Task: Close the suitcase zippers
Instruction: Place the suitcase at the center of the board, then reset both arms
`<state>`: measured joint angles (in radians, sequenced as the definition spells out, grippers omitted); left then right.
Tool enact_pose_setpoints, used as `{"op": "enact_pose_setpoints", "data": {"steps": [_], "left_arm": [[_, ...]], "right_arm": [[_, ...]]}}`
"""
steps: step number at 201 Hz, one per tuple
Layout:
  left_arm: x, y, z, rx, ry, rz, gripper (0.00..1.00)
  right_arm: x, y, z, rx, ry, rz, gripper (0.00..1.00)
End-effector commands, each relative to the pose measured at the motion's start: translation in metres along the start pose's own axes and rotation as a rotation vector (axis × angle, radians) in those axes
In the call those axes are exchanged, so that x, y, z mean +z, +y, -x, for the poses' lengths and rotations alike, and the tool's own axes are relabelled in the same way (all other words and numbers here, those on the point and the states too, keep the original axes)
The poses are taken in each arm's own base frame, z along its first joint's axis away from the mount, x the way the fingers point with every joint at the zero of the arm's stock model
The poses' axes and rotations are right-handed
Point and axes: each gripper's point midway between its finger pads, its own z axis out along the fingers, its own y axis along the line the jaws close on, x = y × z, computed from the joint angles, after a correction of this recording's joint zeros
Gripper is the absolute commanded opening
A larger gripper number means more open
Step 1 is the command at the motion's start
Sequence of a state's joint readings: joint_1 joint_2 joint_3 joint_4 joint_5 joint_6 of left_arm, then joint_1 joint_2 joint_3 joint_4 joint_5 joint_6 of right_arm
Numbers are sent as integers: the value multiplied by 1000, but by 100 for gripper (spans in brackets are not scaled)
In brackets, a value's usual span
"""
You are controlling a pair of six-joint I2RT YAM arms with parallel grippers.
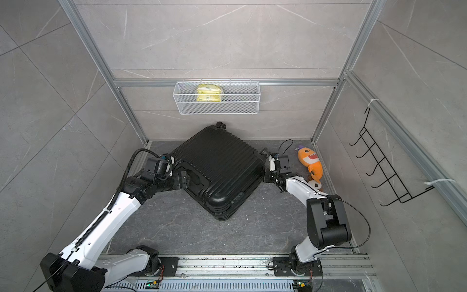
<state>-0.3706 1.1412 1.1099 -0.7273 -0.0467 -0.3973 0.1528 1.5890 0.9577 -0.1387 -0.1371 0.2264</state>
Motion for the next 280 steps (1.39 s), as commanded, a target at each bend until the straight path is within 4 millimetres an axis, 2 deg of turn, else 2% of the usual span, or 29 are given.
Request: {"op": "enact_pose_setpoints", "data": {"steps": [1, 16, 36, 51, 78, 99, 115, 131, 158, 184, 208, 252, 280], "left_arm": [[-15, -7, 16, 49, -53, -29, 99], [-18, -2, 19, 55, -68, 4, 99], [-21, 12, 25, 63, -94, 84, 99], [-25, 28, 32, 56, -139, 179, 99], [-32, 59, 43, 9, -255, 351, 99], [-37, 82, 45, -38, -351, 462, 99], [-37, 98, 42, -49, -398, 545, 99], [-30, 110, 36, -28, -414, 612, 99], [-13, 132, 22, -14, -407, 701, 99], [11, 152, 5, -20, -406, 708, 99], [36, 161, -3, -14, -419, 650, 100], [66, 175, -1, 47, -414, 598, 100], [83, 170, 3, 97, -443, 489, 99]], "right_arm": [[-14, -35, -5, 46, 17, -155, 0], [-18, -36, -3, 37, 5, -160, 8], [-26, -38, 0, 27, -30, -169, 29], [-34, -40, 3, 20, -64, -182, 42], [-48, -45, 4, 7, -126, -212, 53], [-59, -58, 1, 12, -176, -284, 57], [-68, -75, -6, 26, -208, -378, 58], [-76, -93, -17, 33, -221, -475, 58], [-81, -110, -37, 50, -234, -558, 58], [-76, -113, -48, 56, -255, -557, 58], [-72, -113, -47, 42, -285, -545, 59], [-68, -106, -34, 15, -390, -498, 60], [-67, -100, -24, -12, -452, -458, 60]]}}
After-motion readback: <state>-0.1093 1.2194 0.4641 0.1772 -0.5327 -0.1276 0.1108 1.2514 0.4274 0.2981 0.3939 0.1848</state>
